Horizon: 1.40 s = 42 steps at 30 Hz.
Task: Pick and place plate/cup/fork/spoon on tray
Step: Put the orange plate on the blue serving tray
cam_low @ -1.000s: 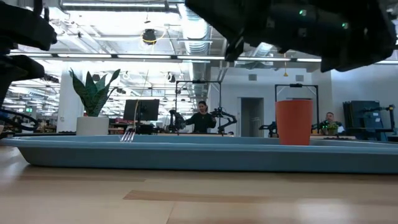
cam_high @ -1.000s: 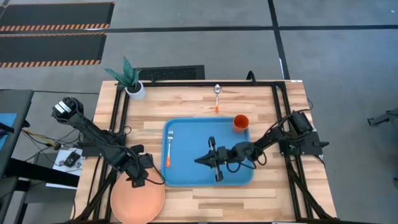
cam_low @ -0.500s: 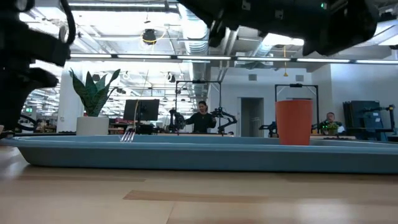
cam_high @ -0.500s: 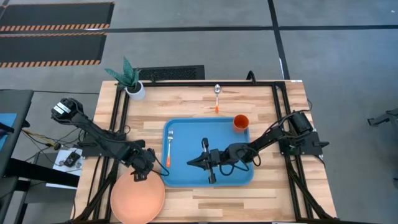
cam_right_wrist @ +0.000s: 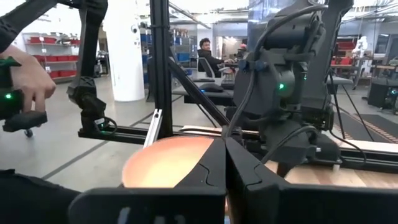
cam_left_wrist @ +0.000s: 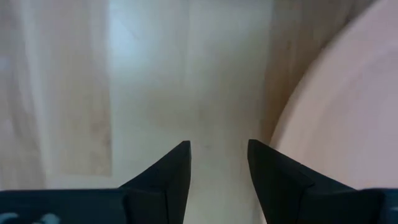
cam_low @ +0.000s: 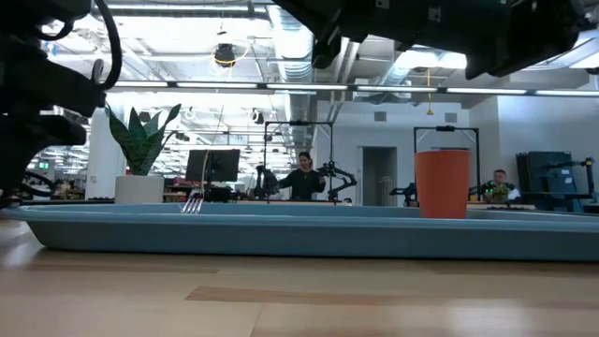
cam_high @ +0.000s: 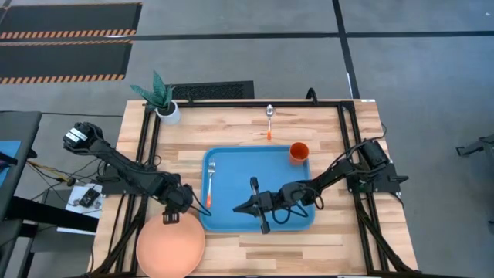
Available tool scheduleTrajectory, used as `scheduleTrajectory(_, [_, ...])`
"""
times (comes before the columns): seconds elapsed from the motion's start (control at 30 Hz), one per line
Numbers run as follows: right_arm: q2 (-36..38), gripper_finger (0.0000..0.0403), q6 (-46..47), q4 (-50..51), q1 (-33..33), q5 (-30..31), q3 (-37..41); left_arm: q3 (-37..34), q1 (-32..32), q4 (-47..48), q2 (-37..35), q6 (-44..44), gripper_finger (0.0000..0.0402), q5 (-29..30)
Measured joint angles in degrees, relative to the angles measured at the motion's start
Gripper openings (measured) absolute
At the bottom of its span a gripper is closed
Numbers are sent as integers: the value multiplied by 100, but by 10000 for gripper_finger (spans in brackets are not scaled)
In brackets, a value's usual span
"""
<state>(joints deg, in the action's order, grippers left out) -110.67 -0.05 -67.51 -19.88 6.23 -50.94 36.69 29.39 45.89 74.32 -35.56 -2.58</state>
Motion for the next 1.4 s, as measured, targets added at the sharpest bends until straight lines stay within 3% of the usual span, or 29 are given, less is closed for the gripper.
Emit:
scheduleTrajectory(0.13, [0, 8, 2, 0, 2, 1, 0, 0, 13, 109, -20, 90, 146, -186])
scheduleTrajectory(0.7, [2, 8, 7, 39, 15, 5, 0, 269, 9, 1118, -426, 191, 146, -13])
scheduleTrajectory(0.93, [1, 8, 17, 69, 20, 5, 0, 150, 24, 312, -828, -368, 146, -427])
scheduleTrajectory(1.2, [0, 8, 153, 104, 52, 6, 1, -316, 70, -574, -568, -461, 146, -862])
scheduleTrajectory(1.4, [2, 8, 155, 118, 52, 7, 2, -323, 105, -631, -381, -400, 142, -866])
